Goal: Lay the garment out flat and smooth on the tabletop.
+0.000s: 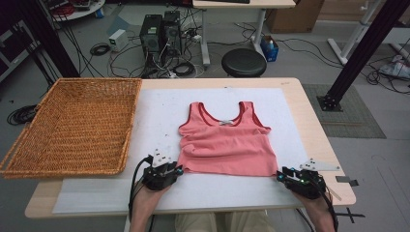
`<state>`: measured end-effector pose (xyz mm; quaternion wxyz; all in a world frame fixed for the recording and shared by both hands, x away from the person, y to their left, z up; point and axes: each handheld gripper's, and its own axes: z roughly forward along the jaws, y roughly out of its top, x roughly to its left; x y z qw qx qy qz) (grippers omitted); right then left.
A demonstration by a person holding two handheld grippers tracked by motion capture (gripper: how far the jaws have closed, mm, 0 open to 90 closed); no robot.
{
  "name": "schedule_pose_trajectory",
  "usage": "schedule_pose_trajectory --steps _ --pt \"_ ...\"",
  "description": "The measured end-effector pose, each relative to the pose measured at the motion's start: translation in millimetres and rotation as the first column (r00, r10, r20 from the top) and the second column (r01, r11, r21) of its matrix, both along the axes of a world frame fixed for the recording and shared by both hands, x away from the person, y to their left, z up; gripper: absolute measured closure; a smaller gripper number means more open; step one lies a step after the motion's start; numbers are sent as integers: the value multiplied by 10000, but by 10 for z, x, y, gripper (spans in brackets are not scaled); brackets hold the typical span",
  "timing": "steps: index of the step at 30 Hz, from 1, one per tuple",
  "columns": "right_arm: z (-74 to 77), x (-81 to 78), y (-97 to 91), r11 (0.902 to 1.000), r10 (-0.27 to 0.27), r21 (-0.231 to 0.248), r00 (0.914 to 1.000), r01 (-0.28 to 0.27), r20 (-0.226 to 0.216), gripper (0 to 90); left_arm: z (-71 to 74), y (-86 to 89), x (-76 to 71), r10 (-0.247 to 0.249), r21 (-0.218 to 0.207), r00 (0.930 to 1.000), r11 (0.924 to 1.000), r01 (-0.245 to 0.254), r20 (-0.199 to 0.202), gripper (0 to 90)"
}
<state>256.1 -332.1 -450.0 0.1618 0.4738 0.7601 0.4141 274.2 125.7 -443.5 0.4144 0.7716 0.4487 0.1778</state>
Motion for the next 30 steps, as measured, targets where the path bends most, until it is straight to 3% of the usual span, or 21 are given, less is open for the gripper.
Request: schedule_pose_trajectory --steps 2,4,9,10,11,14,15,17,21,23,28,30 --pt "44 18 -15 9997 -95 210 9998 91 172 521 35 -11 37 25 -25 10000 10000 -24 83 578" --pt "73 70 -9 9997 -90 229 9995 83 305 508 39 -45 104 129 147 9999 9998 -130 39 555" --pt "-6 234 117 9978 178 -642 9998 -178 -6 512 -39 -164 209 91 663 9997 9978 -76 -219 555" --pt "-39 244 152 9954 225 -934 9997 -229 -63 520 -71 -195 201 51 759 9998 9971 -35 -206 558" --pt "-39 224 174 9937 173 -1106 9998 -160 110 548 -86 -213 173 72 738 10000 9972 -75 49 564" --pt "-61 181 176 9961 598 -668 9980 -584 187 822 -80 -255 130 -306 847 9994 9960 289 184 760" --pt "-68 165 186 9953 788 -590 9967 -773 220 861 -75 -264 121 -297 846 9994 9960 283 162 813" --pt "-64 144 205 9937 855 -750 9958 -830 315 867 -66 -265 99 -339 865 9993 9957 325 156 847" --pt "-49 86 114 9957 928 -84 9957 -927 76 870 -35 -238 -36 -745 333 9967 9967 734 318 852" --pt "-40 3 60 9944 1041 184 9946 -1042 50 870 -24 -208 -125 -826 317 9960 9962 815 354 852" --pt "-16 -195 -48 9901 1331 413 9907 -1343 294 870 -27 -141 -324 -1147 -280 9918 9928 1164 570 852" --pt "-18 -251 -89 9883 1382 594 9897 -1403 386 869 -43 -133 -387 -1269 -297 9904 9912 1286 552 852"
